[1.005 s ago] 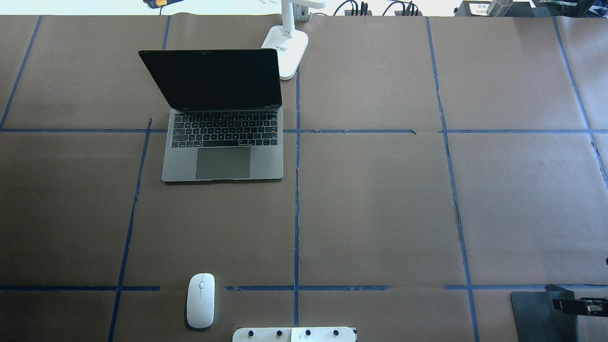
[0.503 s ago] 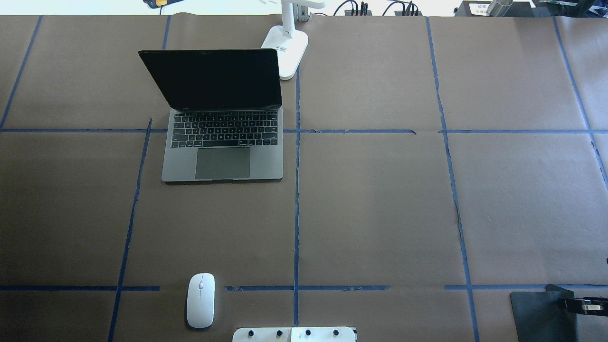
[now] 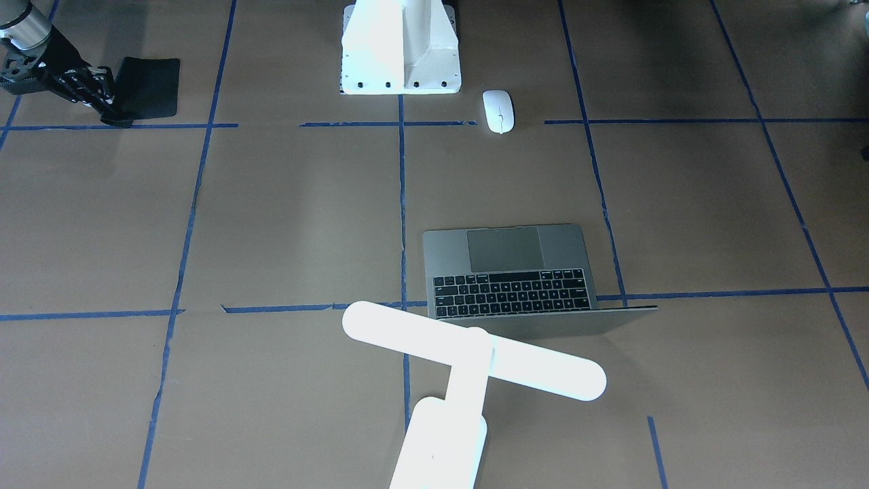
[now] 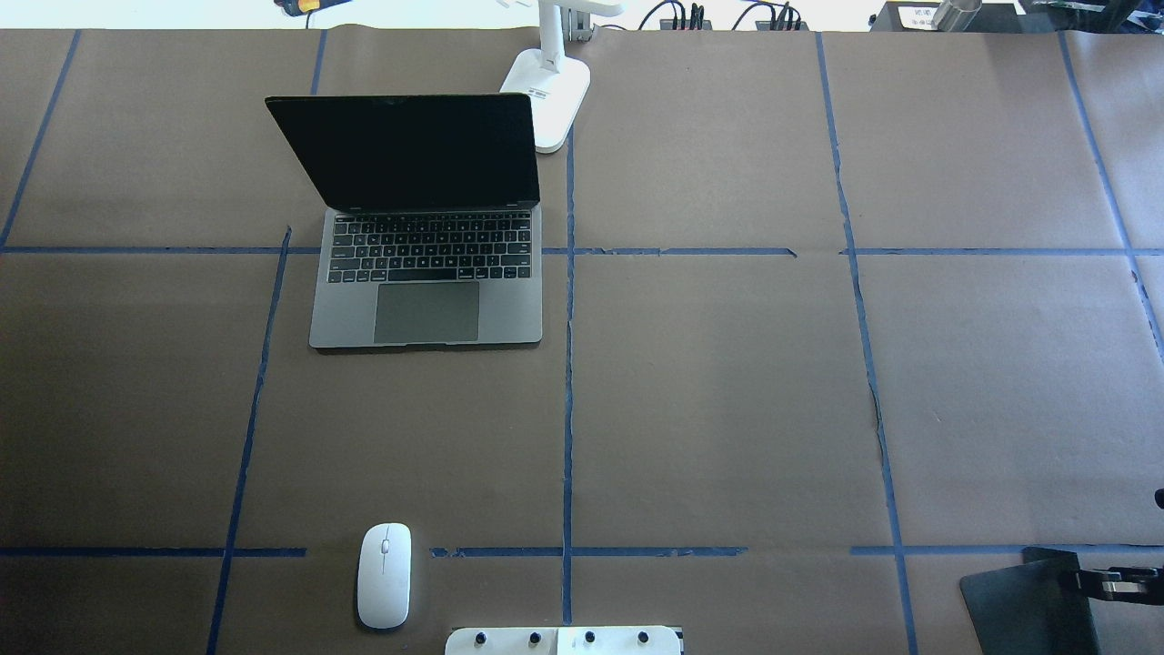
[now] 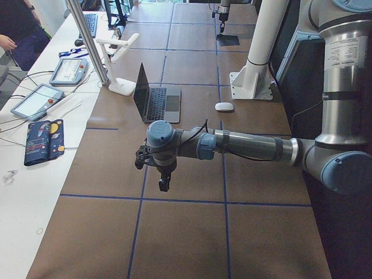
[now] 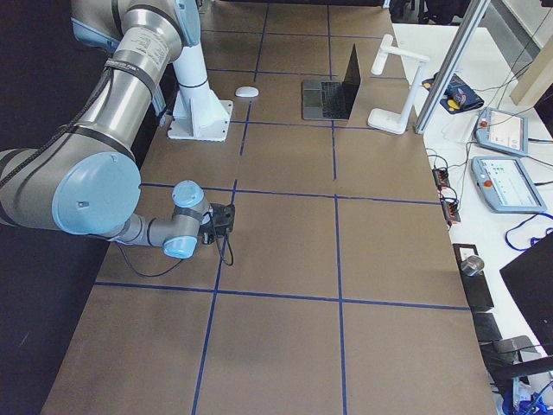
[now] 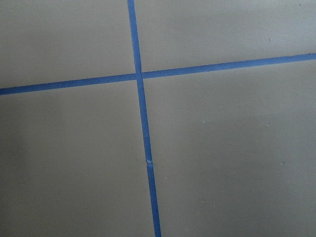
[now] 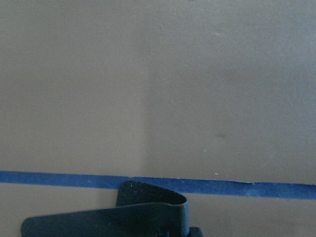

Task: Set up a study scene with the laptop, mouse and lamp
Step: 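Reach the right gripper to the black mouse pad and grasp its edge, then carry the mouse pad with the right gripper beside the open laptop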

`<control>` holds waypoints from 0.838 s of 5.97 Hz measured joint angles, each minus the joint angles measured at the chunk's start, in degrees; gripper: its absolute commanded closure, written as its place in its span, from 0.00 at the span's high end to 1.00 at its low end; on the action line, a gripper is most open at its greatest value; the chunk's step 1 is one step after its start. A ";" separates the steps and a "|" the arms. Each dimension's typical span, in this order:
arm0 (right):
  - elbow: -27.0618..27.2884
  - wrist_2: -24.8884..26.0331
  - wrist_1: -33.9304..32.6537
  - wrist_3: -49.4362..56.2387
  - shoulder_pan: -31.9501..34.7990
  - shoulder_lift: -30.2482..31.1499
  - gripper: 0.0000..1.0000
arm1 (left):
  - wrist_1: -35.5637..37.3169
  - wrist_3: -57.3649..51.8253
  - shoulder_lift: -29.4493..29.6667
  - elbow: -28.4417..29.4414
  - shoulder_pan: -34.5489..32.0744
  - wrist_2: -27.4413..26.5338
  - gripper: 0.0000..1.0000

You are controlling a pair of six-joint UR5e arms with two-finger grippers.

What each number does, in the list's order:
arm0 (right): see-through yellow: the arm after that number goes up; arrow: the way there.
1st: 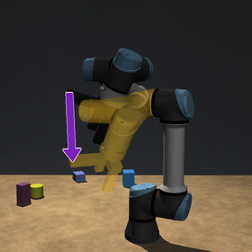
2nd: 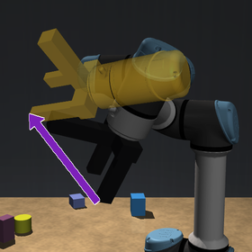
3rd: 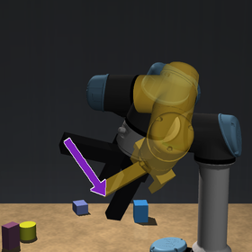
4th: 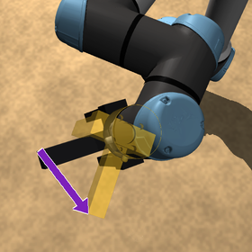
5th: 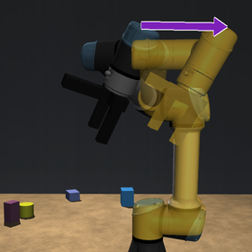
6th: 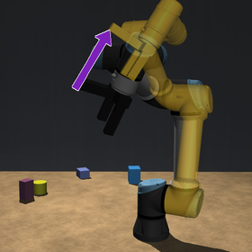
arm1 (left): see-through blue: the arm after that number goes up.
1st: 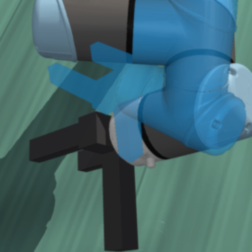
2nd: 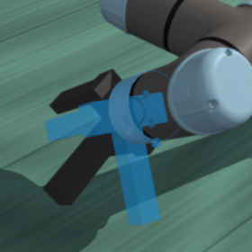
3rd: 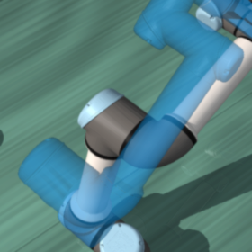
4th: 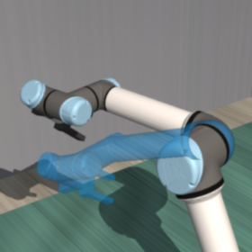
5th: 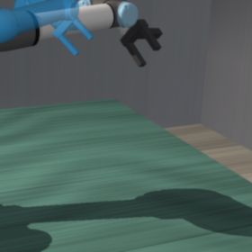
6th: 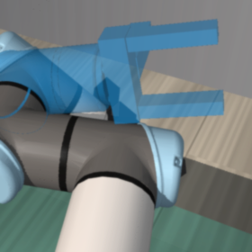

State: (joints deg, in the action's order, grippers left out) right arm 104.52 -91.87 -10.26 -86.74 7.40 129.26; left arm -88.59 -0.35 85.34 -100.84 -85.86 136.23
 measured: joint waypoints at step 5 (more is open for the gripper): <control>1.14 -5.33 -5.32 0.06 8.97 -10.94 0.00 | 0.00 0.00 0.00 -0.10 -0.01 0.00 1.00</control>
State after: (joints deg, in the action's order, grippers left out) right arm 105.65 -97.20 -15.58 -86.68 16.37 118.32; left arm -88.59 -0.35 85.34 -100.94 -85.87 136.23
